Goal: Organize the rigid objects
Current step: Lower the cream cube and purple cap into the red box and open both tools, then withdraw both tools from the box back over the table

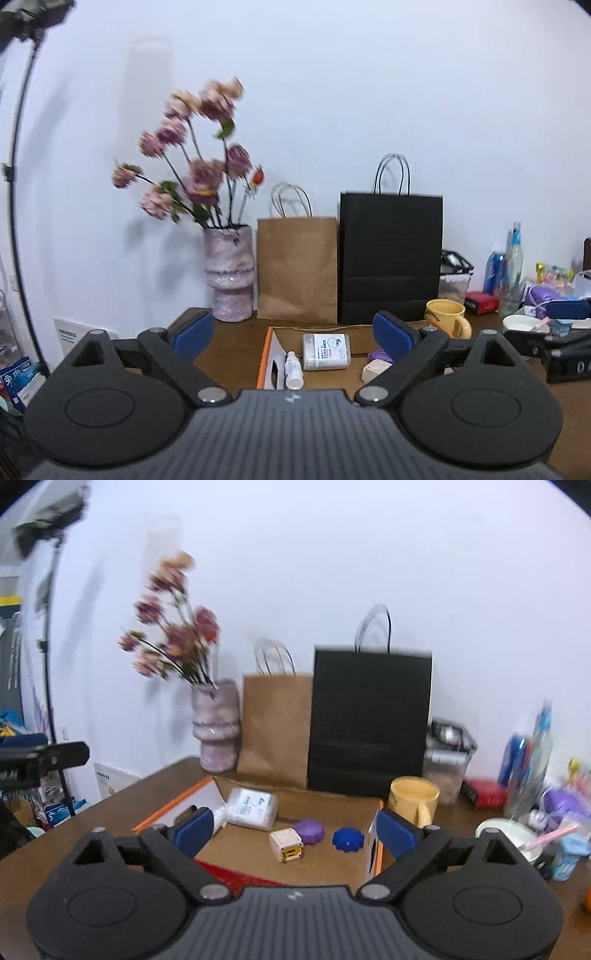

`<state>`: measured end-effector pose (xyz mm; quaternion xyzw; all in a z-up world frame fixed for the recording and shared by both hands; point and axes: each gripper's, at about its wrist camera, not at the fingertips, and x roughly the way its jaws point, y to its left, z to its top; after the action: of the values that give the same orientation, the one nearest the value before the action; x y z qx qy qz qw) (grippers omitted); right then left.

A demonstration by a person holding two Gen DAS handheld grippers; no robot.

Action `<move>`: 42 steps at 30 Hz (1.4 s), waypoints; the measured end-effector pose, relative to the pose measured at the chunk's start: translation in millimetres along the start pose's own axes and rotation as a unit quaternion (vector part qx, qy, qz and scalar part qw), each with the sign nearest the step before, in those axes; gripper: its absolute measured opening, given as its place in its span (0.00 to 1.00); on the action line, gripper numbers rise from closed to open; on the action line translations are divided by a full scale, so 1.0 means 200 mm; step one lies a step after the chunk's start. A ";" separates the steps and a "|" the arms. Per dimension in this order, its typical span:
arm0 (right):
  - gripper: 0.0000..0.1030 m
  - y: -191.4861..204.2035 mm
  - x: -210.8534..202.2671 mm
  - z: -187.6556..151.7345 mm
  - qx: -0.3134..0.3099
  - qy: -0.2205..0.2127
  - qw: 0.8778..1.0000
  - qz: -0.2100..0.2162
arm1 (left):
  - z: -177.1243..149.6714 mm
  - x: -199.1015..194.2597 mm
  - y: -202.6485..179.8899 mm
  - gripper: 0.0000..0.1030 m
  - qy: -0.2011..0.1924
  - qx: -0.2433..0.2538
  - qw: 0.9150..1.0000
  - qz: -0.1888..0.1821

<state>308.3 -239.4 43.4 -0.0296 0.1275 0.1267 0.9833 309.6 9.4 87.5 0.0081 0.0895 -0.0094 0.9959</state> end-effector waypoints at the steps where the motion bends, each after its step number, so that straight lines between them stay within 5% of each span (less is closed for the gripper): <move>1: 0.96 0.04 -0.07 -0.03 -0.012 -0.012 1.000 0.000 | -0.02 -0.07 0.00 0.94 -0.007 0.000 1.000 0.000; 7: 0.96 0.18 -0.42 -0.17 -0.016 -0.058 0.998 0.012 | -0.17 -0.46 -0.04 0.97 -0.047 -0.002 0.998 -0.030; 13: 0.96 0.27 -0.72 -0.36 -0.006 -0.109 0.994 -0.004 | -0.33 -0.76 -0.04 0.98 -0.069 -0.011 0.998 -0.011; 23: 1.00 0.37 -1.13 -0.67 0.047 -0.094 0.994 -0.017 | -0.59 -1.18 -0.02 1.00 -0.083 -0.005 0.996 0.012; 29: 1.00 0.41 -1.26 -0.84 0.075 -0.079 0.994 -0.016 | -0.67 -1.25 -0.05 1.00 -0.066 0.022 0.998 0.001; 42: 1.00 0.40 -1.24 -0.86 0.079 -0.065 0.995 -0.022 | -0.69 -1.22 -0.09 1.00 -0.048 0.022 0.999 -0.008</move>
<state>13.5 -238.3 -60.7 0.0535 0.0726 0.0962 0.9913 44.1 -1.8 -4.8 0.0291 0.0417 -0.0201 0.9985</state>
